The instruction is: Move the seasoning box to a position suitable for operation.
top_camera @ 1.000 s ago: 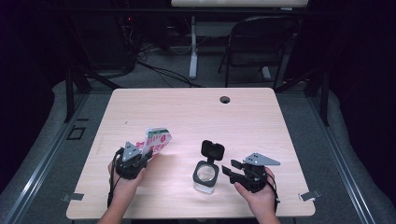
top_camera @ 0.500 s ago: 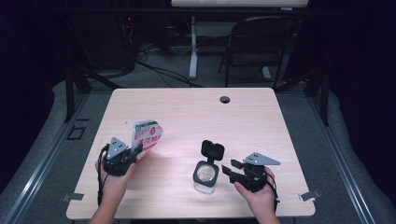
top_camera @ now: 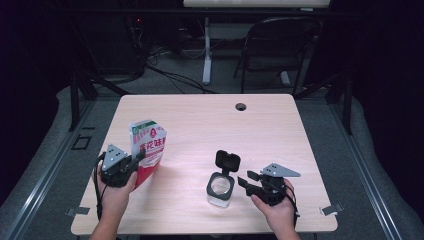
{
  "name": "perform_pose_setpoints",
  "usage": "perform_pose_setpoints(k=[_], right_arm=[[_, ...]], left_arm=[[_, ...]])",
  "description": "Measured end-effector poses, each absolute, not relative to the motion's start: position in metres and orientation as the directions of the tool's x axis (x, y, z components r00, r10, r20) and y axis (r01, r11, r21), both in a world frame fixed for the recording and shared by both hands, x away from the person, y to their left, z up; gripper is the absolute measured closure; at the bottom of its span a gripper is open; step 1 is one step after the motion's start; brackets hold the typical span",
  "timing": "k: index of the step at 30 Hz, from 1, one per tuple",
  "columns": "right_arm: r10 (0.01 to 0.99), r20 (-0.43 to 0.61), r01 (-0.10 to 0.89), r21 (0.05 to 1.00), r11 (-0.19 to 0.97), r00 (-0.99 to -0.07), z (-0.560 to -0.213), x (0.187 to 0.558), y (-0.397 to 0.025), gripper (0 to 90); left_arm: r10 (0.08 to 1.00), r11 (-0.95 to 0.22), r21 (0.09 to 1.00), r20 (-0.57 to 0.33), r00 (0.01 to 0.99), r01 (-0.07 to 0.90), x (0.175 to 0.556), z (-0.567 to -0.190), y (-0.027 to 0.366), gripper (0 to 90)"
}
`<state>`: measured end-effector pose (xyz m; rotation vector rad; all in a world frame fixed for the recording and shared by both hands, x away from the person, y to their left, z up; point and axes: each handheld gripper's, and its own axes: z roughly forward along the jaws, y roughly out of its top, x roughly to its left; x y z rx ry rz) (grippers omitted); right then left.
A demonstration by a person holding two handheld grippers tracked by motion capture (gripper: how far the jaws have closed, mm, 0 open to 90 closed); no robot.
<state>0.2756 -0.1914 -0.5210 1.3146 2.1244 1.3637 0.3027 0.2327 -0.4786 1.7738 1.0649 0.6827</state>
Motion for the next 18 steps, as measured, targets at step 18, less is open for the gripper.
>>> perform_pose_setpoints(k=[18], right_arm=[[0.814,0.210,0.525,0.840,0.133,-0.542,-0.518,0.275,-0.194,54.2]], left_arm=[[0.802,-0.252,0.906,-0.001,0.597,0.341,0.292,-0.471,0.202,90.0]])
